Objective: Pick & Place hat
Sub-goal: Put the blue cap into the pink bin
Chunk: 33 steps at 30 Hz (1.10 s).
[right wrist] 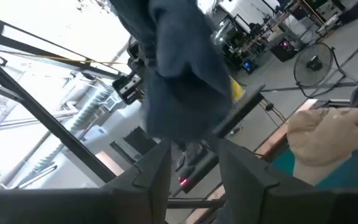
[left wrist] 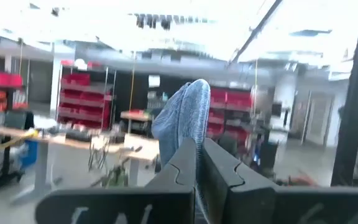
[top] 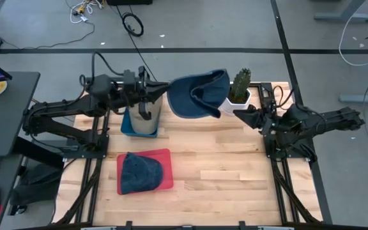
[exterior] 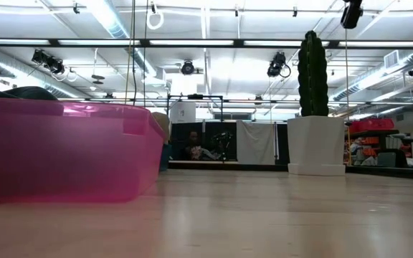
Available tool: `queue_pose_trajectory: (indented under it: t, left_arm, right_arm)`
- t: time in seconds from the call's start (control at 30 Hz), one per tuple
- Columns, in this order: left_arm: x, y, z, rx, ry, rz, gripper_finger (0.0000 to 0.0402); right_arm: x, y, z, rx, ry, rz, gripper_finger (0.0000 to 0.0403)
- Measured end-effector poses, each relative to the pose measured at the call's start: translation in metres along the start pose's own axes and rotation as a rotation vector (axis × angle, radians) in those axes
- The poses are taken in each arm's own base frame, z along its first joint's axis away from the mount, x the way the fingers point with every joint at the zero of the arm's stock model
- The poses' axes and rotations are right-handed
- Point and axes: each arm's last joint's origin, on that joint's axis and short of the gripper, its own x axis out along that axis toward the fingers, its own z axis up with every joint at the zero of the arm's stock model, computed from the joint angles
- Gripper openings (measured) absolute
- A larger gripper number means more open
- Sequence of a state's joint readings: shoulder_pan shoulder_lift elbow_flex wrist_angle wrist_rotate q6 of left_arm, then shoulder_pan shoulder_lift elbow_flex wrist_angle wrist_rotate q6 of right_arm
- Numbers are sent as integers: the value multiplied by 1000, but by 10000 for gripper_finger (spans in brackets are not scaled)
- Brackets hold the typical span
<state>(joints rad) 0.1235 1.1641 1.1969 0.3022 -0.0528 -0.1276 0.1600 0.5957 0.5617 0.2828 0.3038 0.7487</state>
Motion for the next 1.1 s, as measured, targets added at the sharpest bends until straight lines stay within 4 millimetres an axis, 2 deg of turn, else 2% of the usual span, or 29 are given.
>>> queue_pose_trajectory:
  t: [0.27,0.5,0.77,0.93,1.1]
  left_arm:
    - [1,-3,9,-1,-103,-38,8]
    - [5,-7,4,-61,-89,-88,8]
    - [19,-15,-6,-70,-163,-128,9]
    - [28,-15,-17,-88,-175,-132,9]
    - [35,-15,-27,-97,-148,-128,9]
  right_arm:
    - [-2,5,6,24,-53,45,146]
    - [2,3,8,-23,-96,30,215]
    - [12,8,8,-35,-140,96,298]
    - [20,8,4,-29,-148,120,321]
    - [25,11,3,-25,-161,183,319]
